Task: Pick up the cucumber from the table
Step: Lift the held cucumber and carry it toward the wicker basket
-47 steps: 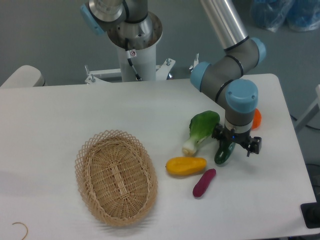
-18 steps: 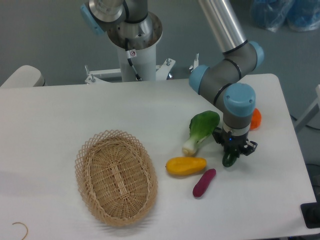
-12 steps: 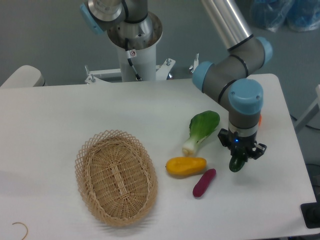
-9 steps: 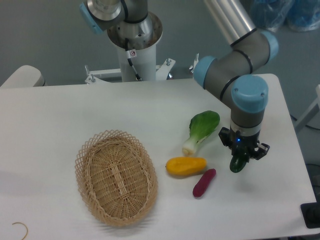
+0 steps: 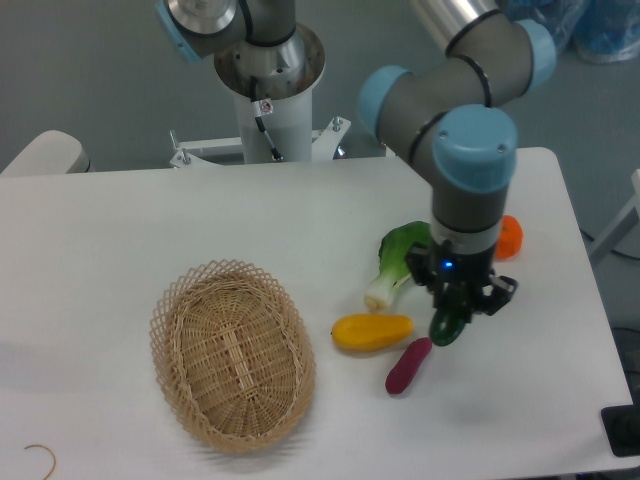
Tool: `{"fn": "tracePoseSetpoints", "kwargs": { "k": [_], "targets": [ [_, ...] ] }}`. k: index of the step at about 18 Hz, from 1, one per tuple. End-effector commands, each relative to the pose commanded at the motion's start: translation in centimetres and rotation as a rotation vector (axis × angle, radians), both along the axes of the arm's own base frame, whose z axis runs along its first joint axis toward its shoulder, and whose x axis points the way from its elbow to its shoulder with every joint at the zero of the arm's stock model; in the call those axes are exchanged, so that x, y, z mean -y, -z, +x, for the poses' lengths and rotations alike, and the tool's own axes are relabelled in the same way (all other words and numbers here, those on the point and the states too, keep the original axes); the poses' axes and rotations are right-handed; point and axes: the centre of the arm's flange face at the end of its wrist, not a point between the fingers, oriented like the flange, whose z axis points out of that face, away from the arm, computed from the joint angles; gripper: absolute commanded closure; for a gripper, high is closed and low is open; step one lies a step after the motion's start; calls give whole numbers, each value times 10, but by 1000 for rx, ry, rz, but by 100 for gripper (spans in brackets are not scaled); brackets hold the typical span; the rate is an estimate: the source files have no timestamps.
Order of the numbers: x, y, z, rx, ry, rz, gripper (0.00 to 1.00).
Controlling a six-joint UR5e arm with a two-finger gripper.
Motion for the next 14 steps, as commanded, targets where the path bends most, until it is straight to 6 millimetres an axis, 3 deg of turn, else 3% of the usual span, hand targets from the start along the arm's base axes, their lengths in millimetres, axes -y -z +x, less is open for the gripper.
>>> {"fn": "tracePoseSetpoints", "kwargs": {
  "k": [11, 14],
  "targets": [
    [-36, -11, 47, -11, 83, 18, 87],
    [-35, -19, 51, -13, 88, 36, 87]
  ]
}}
